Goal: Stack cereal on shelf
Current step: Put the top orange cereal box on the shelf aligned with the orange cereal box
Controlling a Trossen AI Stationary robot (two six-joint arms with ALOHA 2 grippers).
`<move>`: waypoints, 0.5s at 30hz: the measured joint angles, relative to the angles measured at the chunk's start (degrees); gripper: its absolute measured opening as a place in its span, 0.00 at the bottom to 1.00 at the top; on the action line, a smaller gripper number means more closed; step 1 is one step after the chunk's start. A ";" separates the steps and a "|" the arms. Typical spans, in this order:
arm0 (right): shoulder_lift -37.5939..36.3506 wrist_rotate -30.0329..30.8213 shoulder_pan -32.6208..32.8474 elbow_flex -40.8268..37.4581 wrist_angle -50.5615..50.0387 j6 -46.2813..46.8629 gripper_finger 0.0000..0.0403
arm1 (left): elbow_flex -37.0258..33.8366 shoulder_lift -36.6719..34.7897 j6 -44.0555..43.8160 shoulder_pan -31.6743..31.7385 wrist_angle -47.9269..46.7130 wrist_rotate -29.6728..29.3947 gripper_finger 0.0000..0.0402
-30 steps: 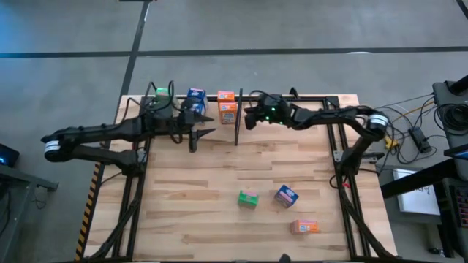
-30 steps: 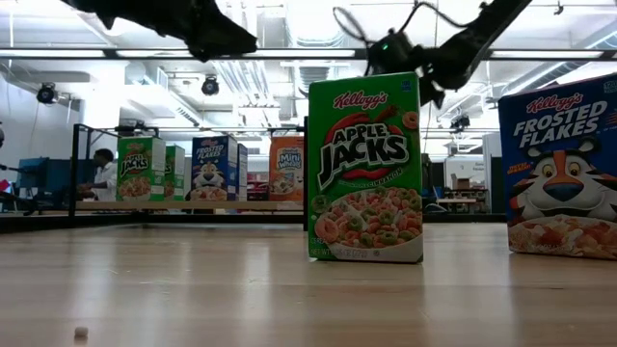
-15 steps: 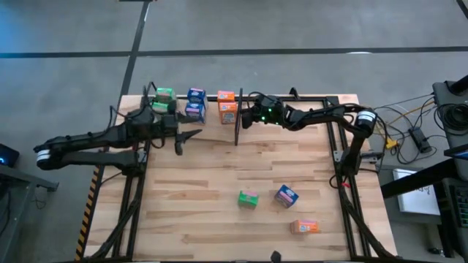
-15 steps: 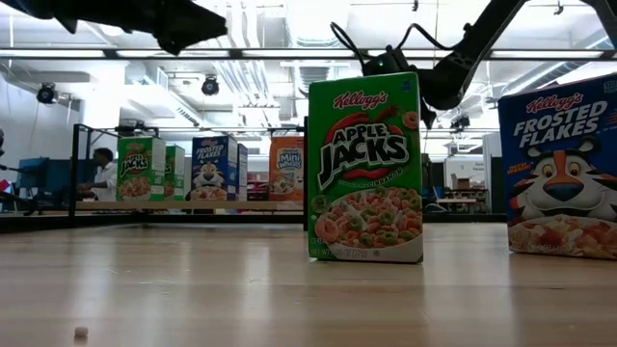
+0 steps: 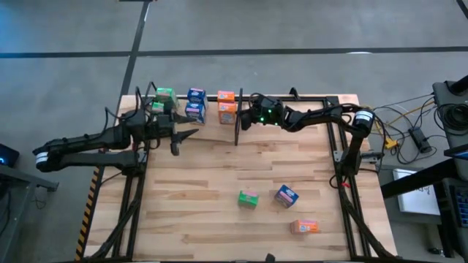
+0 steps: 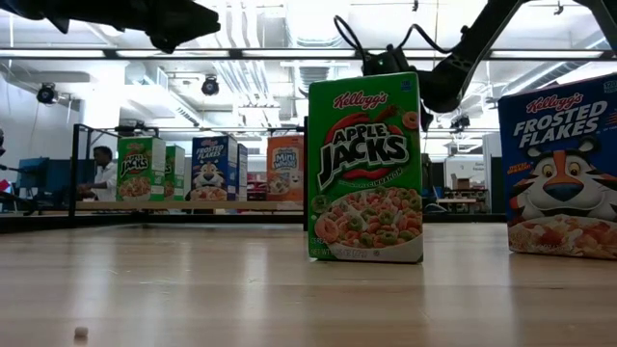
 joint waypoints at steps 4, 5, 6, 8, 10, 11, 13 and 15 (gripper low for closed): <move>0.00 -0.36 0.20 0.00 0.08 -1.08 0.02 | 0.00 0.07 0.13 0.00 0.13 0.00 0.37; 0.00 -0.30 0.17 0.00 0.10 -1.46 0.02 | 0.00 0.09 0.14 0.00 0.12 0.00 0.37; 0.00 -0.15 0.15 0.00 0.10 -1.88 0.02 | 0.00 0.11 0.15 0.00 0.11 0.01 0.37; 0.00 0.10 0.12 0.00 0.18 -2.77 0.02 | 0.00 0.11 0.11 0.00 0.13 0.02 0.37; 0.00 0.10 0.12 0.00 0.76 -3.72 0.02 | 0.00 0.11 0.11 0.00 0.14 0.02 0.37; 0.00 0.10 0.12 0.00 1.03 -4.09 0.02 | 0.00 0.13 0.11 0.00 0.15 0.02 0.37; 0.00 0.08 0.12 0.00 1.36 -4.93 0.02 | 0.00 0.18 0.11 0.00 0.41 0.02 0.37; 0.00 0.09 0.12 0.00 1.78 -5.38 0.02 | 0.00 0.22 0.11 0.00 0.67 0.02 0.37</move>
